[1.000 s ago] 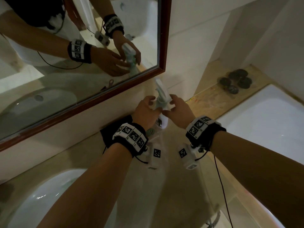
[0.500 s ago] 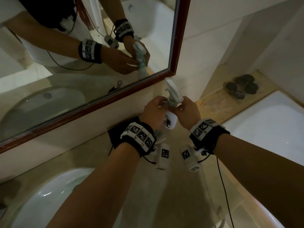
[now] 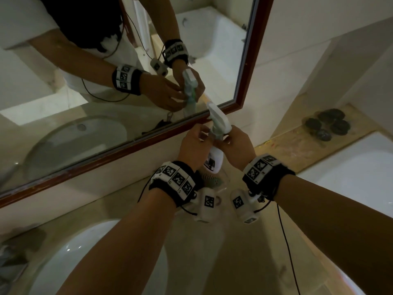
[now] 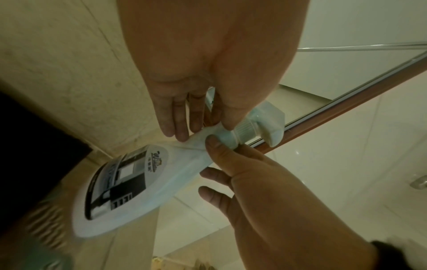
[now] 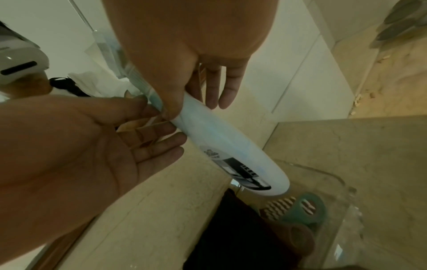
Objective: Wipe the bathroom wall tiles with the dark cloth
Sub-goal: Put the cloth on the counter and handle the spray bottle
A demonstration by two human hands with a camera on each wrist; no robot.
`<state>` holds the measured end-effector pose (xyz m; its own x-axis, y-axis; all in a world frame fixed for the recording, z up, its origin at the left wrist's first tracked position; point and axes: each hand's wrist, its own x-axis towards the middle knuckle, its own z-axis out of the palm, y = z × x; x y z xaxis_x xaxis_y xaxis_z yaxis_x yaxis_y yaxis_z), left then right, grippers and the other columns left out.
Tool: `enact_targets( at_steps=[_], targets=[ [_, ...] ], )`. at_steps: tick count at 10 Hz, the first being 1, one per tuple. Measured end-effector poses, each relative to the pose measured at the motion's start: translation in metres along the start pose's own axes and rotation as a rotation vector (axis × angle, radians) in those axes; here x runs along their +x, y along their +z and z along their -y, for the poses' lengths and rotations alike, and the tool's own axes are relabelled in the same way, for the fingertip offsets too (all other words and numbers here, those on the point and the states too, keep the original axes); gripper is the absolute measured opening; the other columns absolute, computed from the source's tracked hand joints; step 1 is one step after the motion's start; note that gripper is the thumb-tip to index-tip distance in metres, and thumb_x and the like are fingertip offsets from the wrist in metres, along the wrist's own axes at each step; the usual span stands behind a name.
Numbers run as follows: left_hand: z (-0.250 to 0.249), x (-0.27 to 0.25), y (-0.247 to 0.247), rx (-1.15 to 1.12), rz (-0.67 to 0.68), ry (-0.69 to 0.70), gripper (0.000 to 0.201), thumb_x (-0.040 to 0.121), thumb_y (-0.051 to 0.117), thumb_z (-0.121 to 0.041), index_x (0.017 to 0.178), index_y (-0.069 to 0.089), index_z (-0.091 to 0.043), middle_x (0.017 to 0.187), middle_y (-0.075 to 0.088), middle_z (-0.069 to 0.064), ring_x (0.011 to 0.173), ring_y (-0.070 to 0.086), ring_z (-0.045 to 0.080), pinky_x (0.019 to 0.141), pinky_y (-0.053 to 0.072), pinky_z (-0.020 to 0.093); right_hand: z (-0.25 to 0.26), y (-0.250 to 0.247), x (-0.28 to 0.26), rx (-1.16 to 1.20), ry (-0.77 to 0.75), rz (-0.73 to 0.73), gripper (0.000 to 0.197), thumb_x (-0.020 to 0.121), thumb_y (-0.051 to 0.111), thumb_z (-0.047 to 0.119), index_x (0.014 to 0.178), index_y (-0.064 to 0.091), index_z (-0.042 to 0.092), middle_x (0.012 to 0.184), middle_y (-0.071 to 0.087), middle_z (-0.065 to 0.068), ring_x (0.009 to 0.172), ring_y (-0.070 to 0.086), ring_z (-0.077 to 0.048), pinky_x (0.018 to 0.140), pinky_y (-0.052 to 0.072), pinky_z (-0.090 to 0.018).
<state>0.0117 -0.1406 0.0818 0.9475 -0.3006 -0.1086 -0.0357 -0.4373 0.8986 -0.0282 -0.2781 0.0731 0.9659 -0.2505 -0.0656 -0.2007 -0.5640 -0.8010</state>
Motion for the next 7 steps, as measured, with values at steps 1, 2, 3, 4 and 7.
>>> enact_targets(
  at_steps=[1,2,3,4,7],
  targets=[
    [0.013,-0.002,-0.002,-0.012,0.012,-0.033,0.016,0.101,0.056,-0.021,0.114,0.054,-0.012,0.102,0.057,0.0,0.091,0.056,0.017,0.078,0.043,0.029,-0.004,0.014,0.001,0.017,0.013,0.01,0.033,0.087,0.071,0.032,0.111,0.062,0.01,0.1,0.065,-0.003,0.087,0.06,-0.017,0.08,0.05,-0.031],
    [0.023,-0.005,-0.002,-0.05,0.037,-0.059,0.007,0.101,0.054,-0.017,0.107,0.052,-0.016,0.093,0.055,-0.006,0.092,0.056,0.018,0.079,0.044,0.031,-0.011,0.026,0.002,-0.055,-0.028,-0.007,0.042,0.081,0.073,0.034,0.096,0.066,-0.004,0.083,0.056,-0.01,0.076,0.051,-0.023,0.071,0.042,-0.036],
    [0.028,-0.007,-0.003,-0.064,0.064,-0.088,0.006,0.102,0.052,-0.018,0.108,0.051,-0.018,0.099,0.056,-0.002,0.097,0.057,0.021,0.083,0.046,0.032,-0.018,0.038,0.008,-0.032,-0.021,-0.018,0.085,0.063,0.041,0.064,0.098,0.069,-0.008,0.092,0.064,-0.025,0.084,0.06,-0.035,0.078,0.045,-0.041],
    [0.032,-0.005,-0.005,-0.05,0.077,-0.095,0.008,0.103,0.051,-0.018,0.11,0.051,-0.02,0.104,0.055,-0.001,0.096,0.055,0.019,0.082,0.044,0.031,-0.011,0.038,0.003,-0.031,0.013,-0.015,0.075,0.07,0.051,0.059,0.105,0.067,-0.005,0.1,0.066,-0.024,0.094,0.063,-0.037,0.081,0.045,-0.037],
    [0.033,-0.005,-0.007,-0.059,0.148,-0.119,0.028,0.1,0.057,-0.018,0.126,0.054,-0.011,0.113,0.059,0.004,0.107,0.06,0.027,0.084,0.046,0.031,-0.013,0.041,0.001,-0.048,-0.067,-0.069,0.027,0.092,0.068,0.014,0.114,0.066,0.0,0.105,0.066,-0.02,0.094,0.061,-0.031,0.074,0.036,-0.025]
  ],
)
